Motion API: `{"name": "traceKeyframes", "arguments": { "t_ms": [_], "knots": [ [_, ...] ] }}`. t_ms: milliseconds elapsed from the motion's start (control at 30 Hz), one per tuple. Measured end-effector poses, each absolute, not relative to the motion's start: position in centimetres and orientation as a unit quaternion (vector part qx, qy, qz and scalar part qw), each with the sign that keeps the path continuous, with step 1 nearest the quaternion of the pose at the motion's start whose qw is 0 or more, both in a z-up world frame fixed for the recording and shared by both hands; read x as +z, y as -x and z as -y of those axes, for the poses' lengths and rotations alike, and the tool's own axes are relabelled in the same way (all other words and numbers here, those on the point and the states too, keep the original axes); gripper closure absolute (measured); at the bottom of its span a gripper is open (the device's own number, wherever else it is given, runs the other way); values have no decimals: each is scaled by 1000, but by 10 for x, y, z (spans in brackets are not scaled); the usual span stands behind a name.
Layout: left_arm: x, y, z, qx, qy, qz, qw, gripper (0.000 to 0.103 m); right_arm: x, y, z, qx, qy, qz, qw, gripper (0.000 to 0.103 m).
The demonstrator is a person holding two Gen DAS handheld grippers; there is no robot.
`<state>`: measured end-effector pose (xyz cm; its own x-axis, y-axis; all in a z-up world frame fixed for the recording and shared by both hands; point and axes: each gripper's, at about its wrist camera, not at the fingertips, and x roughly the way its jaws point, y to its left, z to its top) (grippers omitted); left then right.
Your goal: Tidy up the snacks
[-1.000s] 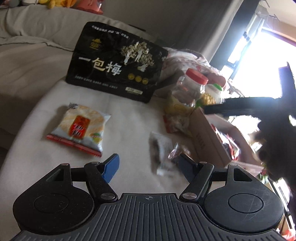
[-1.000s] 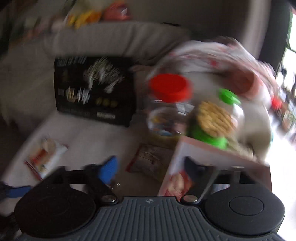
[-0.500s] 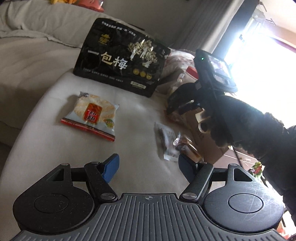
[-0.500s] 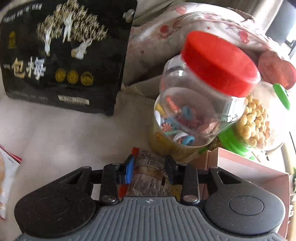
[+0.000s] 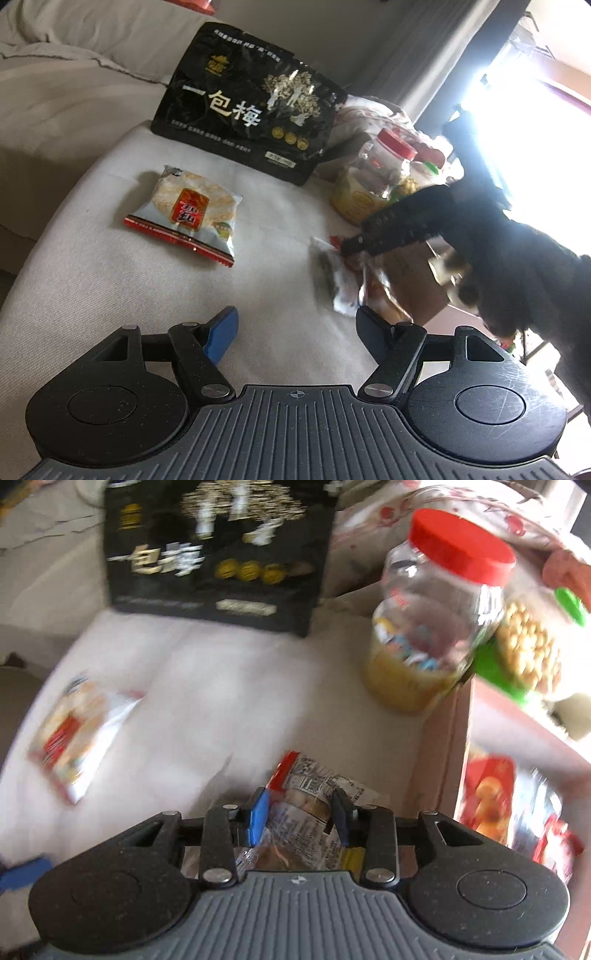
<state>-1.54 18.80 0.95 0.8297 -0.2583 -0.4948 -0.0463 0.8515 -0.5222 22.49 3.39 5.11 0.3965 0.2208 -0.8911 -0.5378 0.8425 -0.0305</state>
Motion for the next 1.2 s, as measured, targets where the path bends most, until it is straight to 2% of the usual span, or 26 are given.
{"name": "traceKeyframes", "arguments": {
  "t_ms": [333, 367, 467, 800, 933, 1000, 1067, 1133, 1200],
  "knots": [
    [16, 12, -170, -69, 242, -298, 921, 27, 50, -126, 8, 337, 109, -518, 779, 65],
    [16, 10, -168, -70, 240, -301, 920, 27, 48, -117, 15, 342, 108, -513, 780, 61],
    [16, 7, -160, -73, 233, -308, 920, 27, 44, -94, 33, 352, 133, -491, 786, 34],
    [21, -11, -125, -88, 190, -328, 921, 27, 30, -48, 98, 313, 203, -393, 840, 33],
    [28, -31, -118, -80, 170, -318, 929, 27, 23, -54, 126, 280, 163, -384, 864, 29],
    [27, -49, -116, -66, 149, -326, 931, 30, 20, -57, 141, 274, 122, -386, 872, 23],
    [24, -67, -112, -47, 116, -342, 931, 47, 15, -55, 147, 263, 103, -379, 882, 15],
    [19, -82, -107, -34, 88, -357, 929, 53, 8, -52, 149, 257, 97, -376, 885, 12],
    [15, -91, -100, -32, 67, -362, 929, 53, 5, -46, 148, 254, 97, -363, 891, 12]
  ]
}}
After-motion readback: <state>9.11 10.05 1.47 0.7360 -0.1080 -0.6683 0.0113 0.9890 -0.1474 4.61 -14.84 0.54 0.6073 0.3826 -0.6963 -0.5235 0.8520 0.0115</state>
